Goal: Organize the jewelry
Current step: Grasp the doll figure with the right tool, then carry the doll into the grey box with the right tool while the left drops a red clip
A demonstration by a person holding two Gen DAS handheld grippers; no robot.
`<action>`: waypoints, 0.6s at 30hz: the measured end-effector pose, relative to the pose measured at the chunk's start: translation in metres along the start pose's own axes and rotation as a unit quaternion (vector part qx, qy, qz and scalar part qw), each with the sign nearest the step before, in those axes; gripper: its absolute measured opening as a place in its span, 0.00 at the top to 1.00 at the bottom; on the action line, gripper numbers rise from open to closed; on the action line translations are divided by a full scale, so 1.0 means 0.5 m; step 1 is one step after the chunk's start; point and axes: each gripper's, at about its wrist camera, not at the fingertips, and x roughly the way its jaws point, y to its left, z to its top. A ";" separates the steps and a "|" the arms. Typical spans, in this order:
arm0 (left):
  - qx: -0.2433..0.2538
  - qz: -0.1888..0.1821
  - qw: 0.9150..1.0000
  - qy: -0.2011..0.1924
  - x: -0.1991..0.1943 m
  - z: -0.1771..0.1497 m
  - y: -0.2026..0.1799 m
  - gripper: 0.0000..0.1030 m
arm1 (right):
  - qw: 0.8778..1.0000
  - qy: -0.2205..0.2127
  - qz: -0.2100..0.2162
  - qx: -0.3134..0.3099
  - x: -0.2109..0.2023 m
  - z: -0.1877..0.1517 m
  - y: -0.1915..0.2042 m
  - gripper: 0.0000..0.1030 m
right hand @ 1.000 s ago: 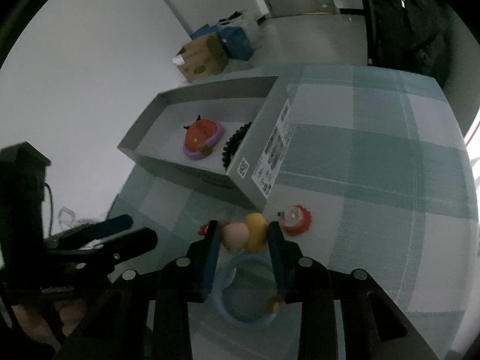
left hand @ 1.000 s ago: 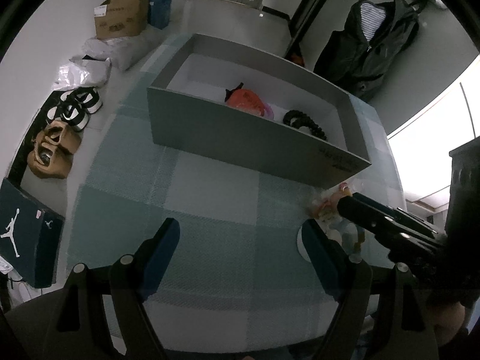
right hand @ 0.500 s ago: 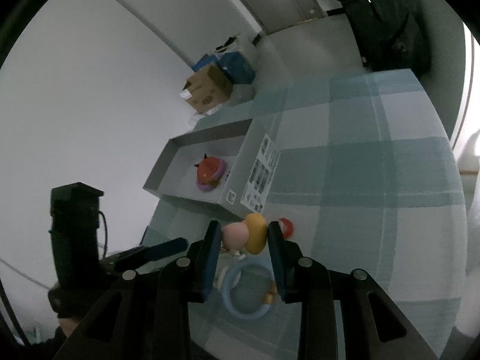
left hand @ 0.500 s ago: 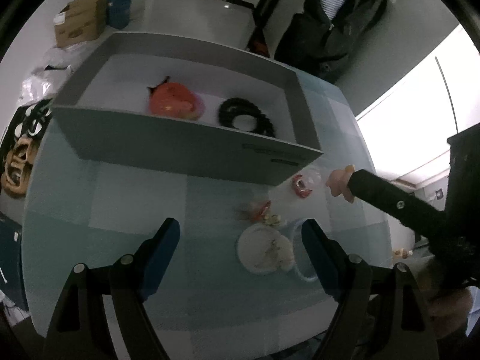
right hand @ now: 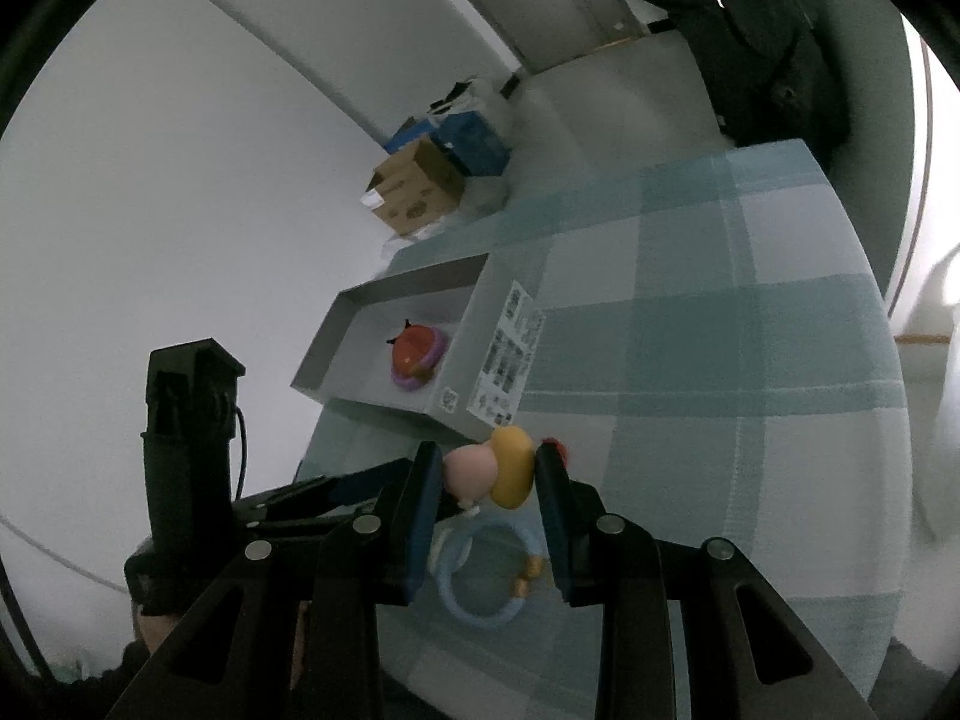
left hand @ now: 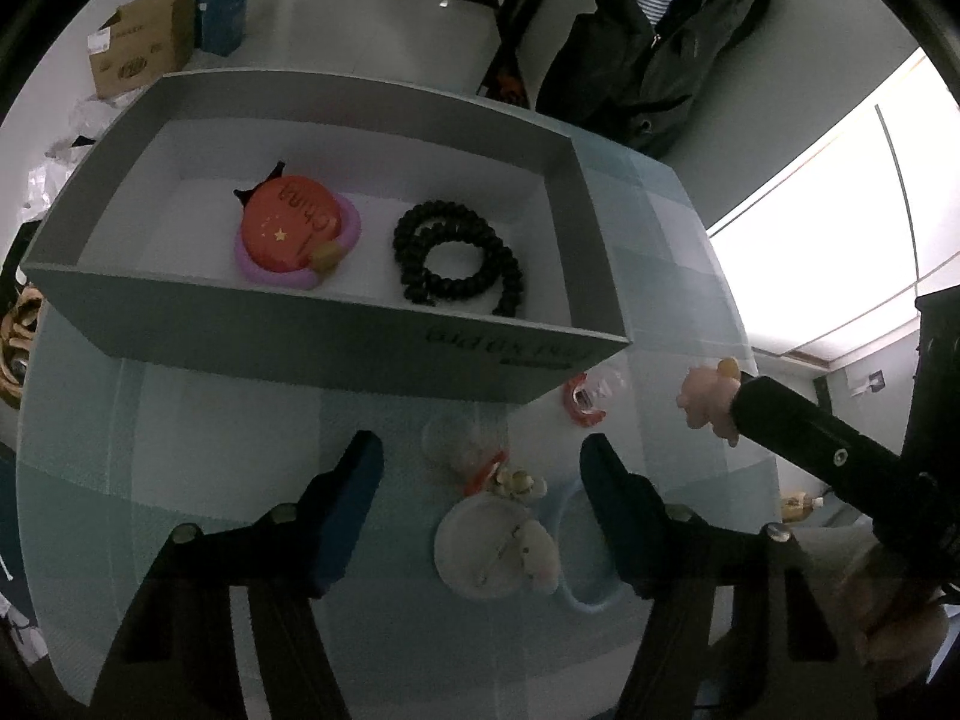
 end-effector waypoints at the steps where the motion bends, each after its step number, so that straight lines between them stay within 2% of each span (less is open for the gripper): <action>1: 0.001 0.002 1.000 0.000 0.001 0.001 -0.001 0.45 | 1.000 -0.001 0.000 0.001 -0.002 0.000 -0.001 0.70; 3: 0.003 0.013 1.000 0.000 0.001 0.001 0.000 0.60 | 1.000 -0.004 0.002 0.001 -0.005 0.002 0.001 0.70; 7: 0.013 0.028 1.000 0.002 0.005 0.001 -0.005 0.66 | 1.000 -0.005 0.003 -0.004 -0.003 0.001 0.007 0.70; 10: 0.029 0.040 0.999 0.005 0.006 -0.002 -0.008 0.75 | 1.000 -0.002 0.001 -0.004 -0.002 0.000 0.006 0.70; 15: 0.026 0.032 0.999 0.008 0.001 -0.005 0.003 0.76 | 1.000 -0.009 0.001 -0.001 -0.008 0.004 0.005 0.70; 18: 0.012 0.015 1.000 0.007 -0.007 -0.007 0.016 0.76 | 1.000 -0.012 0.002 -0.002 -0.013 0.004 0.007 0.70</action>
